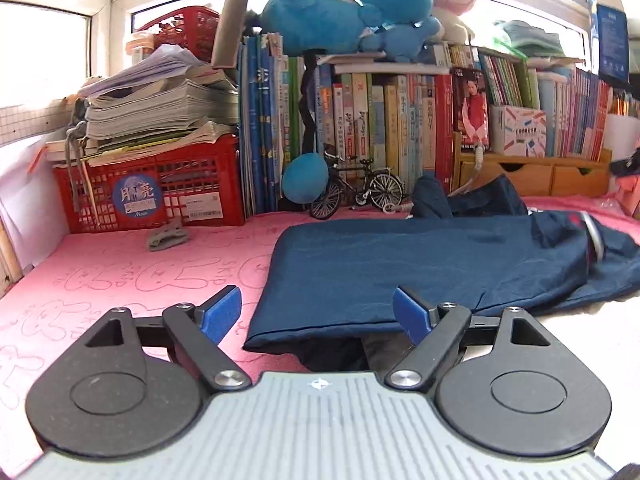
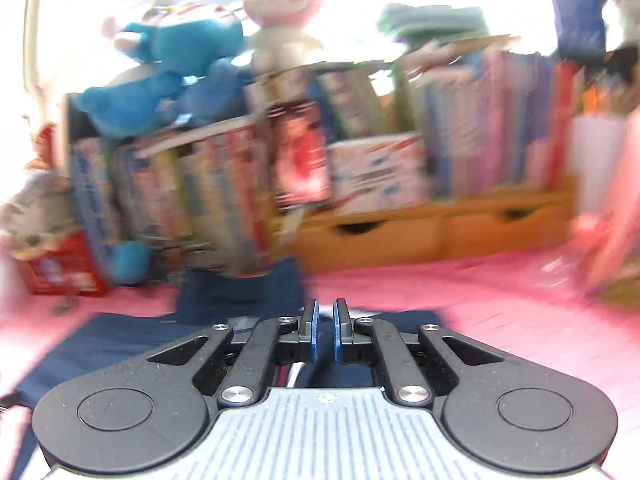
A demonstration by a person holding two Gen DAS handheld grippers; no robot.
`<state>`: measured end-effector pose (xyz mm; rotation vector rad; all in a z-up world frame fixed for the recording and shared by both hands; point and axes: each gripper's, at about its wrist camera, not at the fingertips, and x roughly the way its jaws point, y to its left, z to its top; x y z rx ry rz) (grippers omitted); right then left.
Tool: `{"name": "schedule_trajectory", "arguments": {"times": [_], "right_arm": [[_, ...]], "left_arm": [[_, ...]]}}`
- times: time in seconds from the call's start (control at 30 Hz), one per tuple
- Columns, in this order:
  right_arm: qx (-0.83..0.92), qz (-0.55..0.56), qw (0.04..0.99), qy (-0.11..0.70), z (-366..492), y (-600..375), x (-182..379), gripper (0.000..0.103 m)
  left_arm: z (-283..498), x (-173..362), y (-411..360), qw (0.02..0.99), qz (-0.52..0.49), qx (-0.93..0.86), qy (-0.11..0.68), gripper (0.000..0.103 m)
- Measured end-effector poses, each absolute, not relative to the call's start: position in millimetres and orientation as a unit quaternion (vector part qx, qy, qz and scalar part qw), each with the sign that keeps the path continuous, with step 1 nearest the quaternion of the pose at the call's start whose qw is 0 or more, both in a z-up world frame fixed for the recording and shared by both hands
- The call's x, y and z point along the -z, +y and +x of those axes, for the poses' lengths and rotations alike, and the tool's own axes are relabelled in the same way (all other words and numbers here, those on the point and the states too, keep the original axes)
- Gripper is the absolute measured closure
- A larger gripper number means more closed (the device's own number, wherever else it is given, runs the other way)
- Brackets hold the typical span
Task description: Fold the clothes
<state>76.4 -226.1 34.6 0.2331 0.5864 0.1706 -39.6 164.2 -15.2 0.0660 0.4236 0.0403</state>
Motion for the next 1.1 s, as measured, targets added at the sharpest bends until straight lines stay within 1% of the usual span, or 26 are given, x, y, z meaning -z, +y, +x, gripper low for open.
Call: {"name": "schedule_trajectory", "arguments": {"times": [0.07,0.1,0.17,0.27,0.33,0.37,0.4,0.43,0.47,0.5,0.53,0.63,0.7,0.77,0.8,0.87,0.97,1.07,1.1], "right_arm": [[-0.067,0.108,0.951,0.281,72.7,-241.8,-40.6,0.085],[-0.075,0.121,0.947,0.287,74.3,-243.9,-34.4,0.081],[-0.101,0.157,0.934,0.304,80.0,-244.0,-15.6,0.052],[-0.121,0.191,0.919,0.322,92.7,-234.7,6.3,0.039],[-0.127,0.207,0.910,0.338,104.3,-221.8,18.7,0.034],[-0.127,0.218,0.903,0.349,109.3,-216.7,24.5,0.039],[-0.125,0.232,0.895,0.359,112.6,-211.0,28.4,0.049],[-0.128,0.241,0.891,0.364,113.8,-208.3,29.8,0.066],[-0.129,0.246,0.889,0.363,113.4,-207.2,28.4,0.069],[-0.130,0.243,0.894,0.354,110.7,-207.8,24.6,0.074],[-0.129,0.231,0.903,0.340,107.3,-209.1,18.6,0.076],[-0.100,0.158,0.940,0.287,99.4,-212.6,-9.1,0.076],[-0.078,0.113,0.957,0.258,95.3,-220.3,-27.6,0.076],[-0.080,0.066,0.964,0.246,95.2,-226.6,-39.4,0.075],[-0.086,0.046,0.963,0.250,97.8,-228.2,-41.7,0.074],[-0.078,0.002,0.960,0.270,104.6,-226.5,-38.3,0.068],[-0.046,-0.077,0.950,0.300,110.9,-215.9,-15.8,0.066],[-0.022,-0.109,0.945,0.306,108.6,-207.1,7.6,0.066],[-0.023,-0.103,0.946,0.306,106.9,-207.6,9.1,0.066]], "left_arm": [[-36.0,18.5,163.1,0.975,0.024,-0.025,0.220,0.019],[-36.3,19.0,163.3,0.975,0.017,-0.023,0.222,0.019],[-37.5,19.7,163.0,0.974,0.010,-0.022,0.225,0.019],[-39.2,19.9,161.0,0.973,0.022,-0.026,0.230,0.019],[-41.6,18.4,162.2,0.972,0.026,-0.030,0.231,0.019],[-42.8,17.6,162.9,0.972,0.028,-0.032,0.231,0.018],[-44.2,17.2,164.1,0.972,0.029,-0.035,0.231,0.018],[-45.6,16.8,165.4,0.972,0.031,-0.038,0.230,0.017],[-46.9,16.0,166.6,0.972,0.035,-0.043,0.228,0.017],[-48.1,15.2,167.9,0.972,0.039,-0.047,0.227,0.017],[-49.3,14.3,169.1,0.972,0.044,-0.052,0.226,0.017],[-54.3,3.4,169.3,0.977,0.037,-0.051,0.205,0.016],[-57.7,-4.0,169.3,0.980,0.032,-0.049,0.191,0.012],[-61.0,-11.5,169.3,0.983,0.026,-0.048,0.177,0.004],[-60.4,-13.1,167.1,0.984,0.029,-0.047,0.171,0.004],[-53.2,-11.3,160.9,0.984,0.039,-0.046,0.170,0.004],[-40.3,0.7,158.1,0.977,0.071,-0.070,0.191,0.004],[-29.7,16.7,160.2,0.964,0.110,-0.105,0.217,0.004],[-26.1,22.0,160.8,0.959,0.123,-0.117,0.225,0.004]]}}
